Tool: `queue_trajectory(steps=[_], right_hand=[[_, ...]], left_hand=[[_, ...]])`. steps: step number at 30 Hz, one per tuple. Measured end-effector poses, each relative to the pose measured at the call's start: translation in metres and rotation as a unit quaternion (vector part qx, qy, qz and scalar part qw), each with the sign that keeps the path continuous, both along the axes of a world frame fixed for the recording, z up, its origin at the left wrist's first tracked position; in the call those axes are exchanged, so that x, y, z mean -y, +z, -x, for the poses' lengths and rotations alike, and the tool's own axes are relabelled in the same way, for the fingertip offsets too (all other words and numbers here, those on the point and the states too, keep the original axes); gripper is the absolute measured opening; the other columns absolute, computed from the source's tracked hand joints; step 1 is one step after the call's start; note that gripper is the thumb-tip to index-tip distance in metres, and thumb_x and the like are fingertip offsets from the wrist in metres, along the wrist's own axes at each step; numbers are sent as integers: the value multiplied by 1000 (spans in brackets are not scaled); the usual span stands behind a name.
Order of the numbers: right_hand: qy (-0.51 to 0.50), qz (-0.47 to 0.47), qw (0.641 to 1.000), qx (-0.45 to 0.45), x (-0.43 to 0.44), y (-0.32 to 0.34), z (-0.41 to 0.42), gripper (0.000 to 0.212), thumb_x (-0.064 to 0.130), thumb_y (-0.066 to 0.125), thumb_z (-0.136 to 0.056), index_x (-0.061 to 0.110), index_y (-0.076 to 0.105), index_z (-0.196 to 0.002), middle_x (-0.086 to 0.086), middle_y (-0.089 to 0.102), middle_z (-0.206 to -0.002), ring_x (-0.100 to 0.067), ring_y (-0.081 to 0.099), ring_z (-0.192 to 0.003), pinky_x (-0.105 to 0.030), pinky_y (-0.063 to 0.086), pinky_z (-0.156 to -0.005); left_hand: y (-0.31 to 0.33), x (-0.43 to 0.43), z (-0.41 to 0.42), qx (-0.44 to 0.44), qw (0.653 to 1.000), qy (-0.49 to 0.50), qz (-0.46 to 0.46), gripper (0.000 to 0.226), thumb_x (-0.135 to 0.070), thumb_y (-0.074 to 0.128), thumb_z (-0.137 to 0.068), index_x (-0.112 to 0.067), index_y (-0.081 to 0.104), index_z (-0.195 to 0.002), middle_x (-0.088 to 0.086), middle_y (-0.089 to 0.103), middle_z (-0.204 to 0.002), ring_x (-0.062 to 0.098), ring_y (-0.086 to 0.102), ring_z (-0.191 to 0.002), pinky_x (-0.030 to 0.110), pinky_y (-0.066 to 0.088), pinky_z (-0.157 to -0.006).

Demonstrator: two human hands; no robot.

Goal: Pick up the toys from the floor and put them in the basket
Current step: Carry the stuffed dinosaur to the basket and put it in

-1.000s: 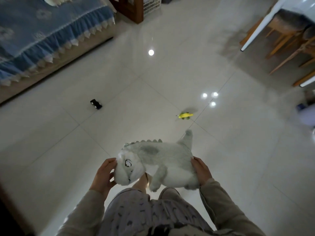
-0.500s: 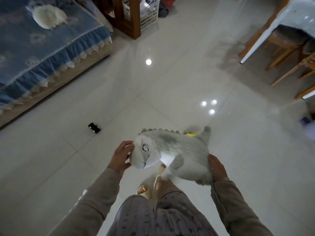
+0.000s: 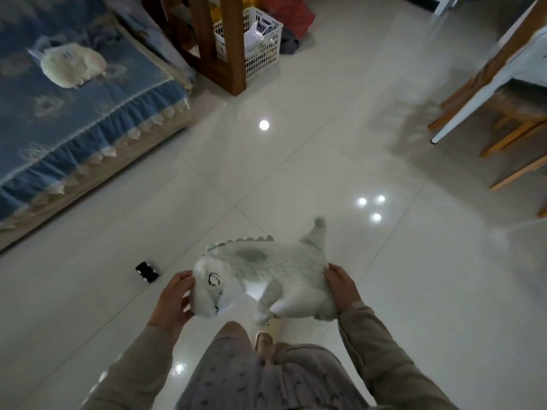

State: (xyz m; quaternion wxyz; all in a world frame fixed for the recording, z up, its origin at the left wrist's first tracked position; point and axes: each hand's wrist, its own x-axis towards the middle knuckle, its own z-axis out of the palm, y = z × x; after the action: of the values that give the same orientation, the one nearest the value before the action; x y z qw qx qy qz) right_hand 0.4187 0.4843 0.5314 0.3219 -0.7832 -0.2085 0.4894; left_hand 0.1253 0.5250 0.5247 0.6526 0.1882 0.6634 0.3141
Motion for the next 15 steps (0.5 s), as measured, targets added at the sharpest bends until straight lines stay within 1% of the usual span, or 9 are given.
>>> queue_trajectory(steps=[2, 4, 6, 8, 12, 15], right_hand=[[19, -4, 1000, 0, -35, 6, -11, 33, 9, 48, -95, -6, 53, -123, -25, 55, -129, -36, 50, -122, -32, 39, -93], [21, -18, 1000, -8, -69, 10, -22, 32, 9, 48, -95, -6, 54, -122, -24, 56, -127, -32, 53, -112, -29, 39, -88], [17, -23, 999, -20, -100, 12, -32, 31, 9, 48, -94, -5, 55, -121, -23, 57, -125, -22, 51, -101, -28, 38, -85], [9, -23, 999, -26, -129, 8, -41, 31, 10, 48, -94, -4, 55, -120, -22, 57, -125, -19, 49, -100, -29, 38, -86], [-1, -18, 1000, -18, -193, 0, -59, 30, 9, 48, -94, -4, 55, -120, -22, 57, -124, -19, 48, -99, -28, 38, -88], [-15, -13, 1000, -14, -241, -5, -72, 31, 10, 48, -94, -4, 55, -121, -22, 57, -123, -19, 49, -99, -28, 38, -86]], left_hand=[[6, -29, -11, 6, 1000, 31, -1, 25, -16, 46, -93, -26, 60, -75, -2, 59, -83, 16, 52, -75, 29, 42, -63], [10, -59, -22, 33, 997, 61, -18, 25, -17, 47, -92, -26, 62, -74, -2, 61, -83, 17, 54, -75, 31, 43, -64], [12, -87, -33, 53, 995, 77, -26, 24, -18, 47, -93, -25, 64, -77, 0, 62, -85, 19, 56, -76, 32, 43, -63], [10, -117, -44, 58, 995, 72, -29, 22, -18, 46, -93, -24, 63, -80, 2, 61, -87, 19, 55, -76, 32, 42, -63], [0, -194, -64, 56, 997, 52, -17, 20, -18, 46, -93, -22, 63, -82, 3, 60, -86, 19, 55, -76, 32, 42, -63], [-4, -262, -78, 40, 999, 12, -12, 20, -17, 46, -93, -22, 62, -81, 2, 60, -86, 19, 54, -75, 29, 42, -62]])
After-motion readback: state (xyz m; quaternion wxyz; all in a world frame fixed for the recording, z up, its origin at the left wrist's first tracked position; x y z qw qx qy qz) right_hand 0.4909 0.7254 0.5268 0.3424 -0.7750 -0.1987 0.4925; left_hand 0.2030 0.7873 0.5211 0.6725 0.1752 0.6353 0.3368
